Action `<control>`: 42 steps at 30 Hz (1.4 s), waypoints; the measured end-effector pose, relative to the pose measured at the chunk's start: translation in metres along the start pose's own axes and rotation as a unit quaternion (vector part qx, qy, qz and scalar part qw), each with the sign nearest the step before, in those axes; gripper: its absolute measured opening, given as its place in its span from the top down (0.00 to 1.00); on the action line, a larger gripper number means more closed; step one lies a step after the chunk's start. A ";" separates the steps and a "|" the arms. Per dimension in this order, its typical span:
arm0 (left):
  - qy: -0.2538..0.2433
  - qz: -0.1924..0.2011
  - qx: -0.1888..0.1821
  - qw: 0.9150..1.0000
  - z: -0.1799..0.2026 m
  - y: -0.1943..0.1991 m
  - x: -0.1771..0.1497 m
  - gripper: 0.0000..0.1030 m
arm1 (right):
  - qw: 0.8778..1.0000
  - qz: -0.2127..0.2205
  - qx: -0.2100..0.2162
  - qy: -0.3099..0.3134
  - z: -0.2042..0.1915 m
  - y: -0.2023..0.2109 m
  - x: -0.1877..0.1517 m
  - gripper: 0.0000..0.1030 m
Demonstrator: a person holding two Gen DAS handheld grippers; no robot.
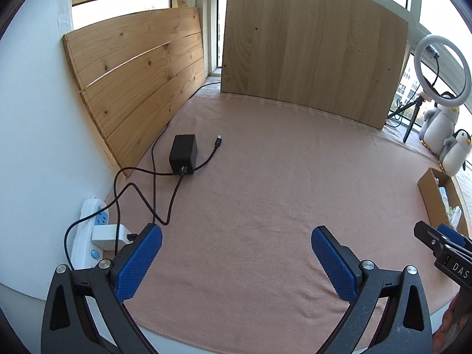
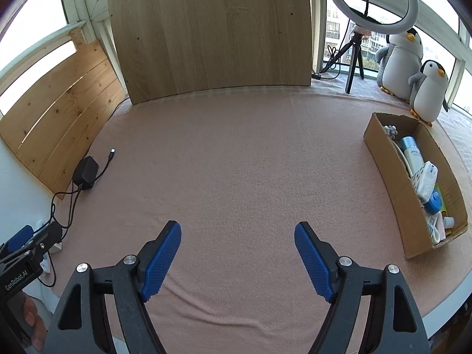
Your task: Organize objects
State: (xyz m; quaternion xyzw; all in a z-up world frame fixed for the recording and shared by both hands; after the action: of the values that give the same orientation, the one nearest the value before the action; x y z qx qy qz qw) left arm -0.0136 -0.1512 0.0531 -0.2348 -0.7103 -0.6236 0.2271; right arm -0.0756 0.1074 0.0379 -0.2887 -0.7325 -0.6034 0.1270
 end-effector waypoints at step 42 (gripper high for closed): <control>-0.095 0.000 0.000 0.995 0.086 0.027 0.043 0.00 | 0.999 0.028 0.026 0.032 0.021 0.031 0.011 0.22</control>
State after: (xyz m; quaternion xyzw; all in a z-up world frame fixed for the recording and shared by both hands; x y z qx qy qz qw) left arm -0.0338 -0.0610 0.0903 -0.2929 -0.7284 -0.5988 0.1584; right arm -0.0627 0.1339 0.0639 -0.2863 -0.7347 -0.5896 0.1752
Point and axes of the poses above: each gripper's, at about its wrist camera, not at the fingertips, and y roughly against the way its jaws point, z to its right, x to its top, the point moved 3 cm from there along -y, roughly the way its jaws point, and after that the axes turned 14 degrees about -y, right-handed, at the moved point
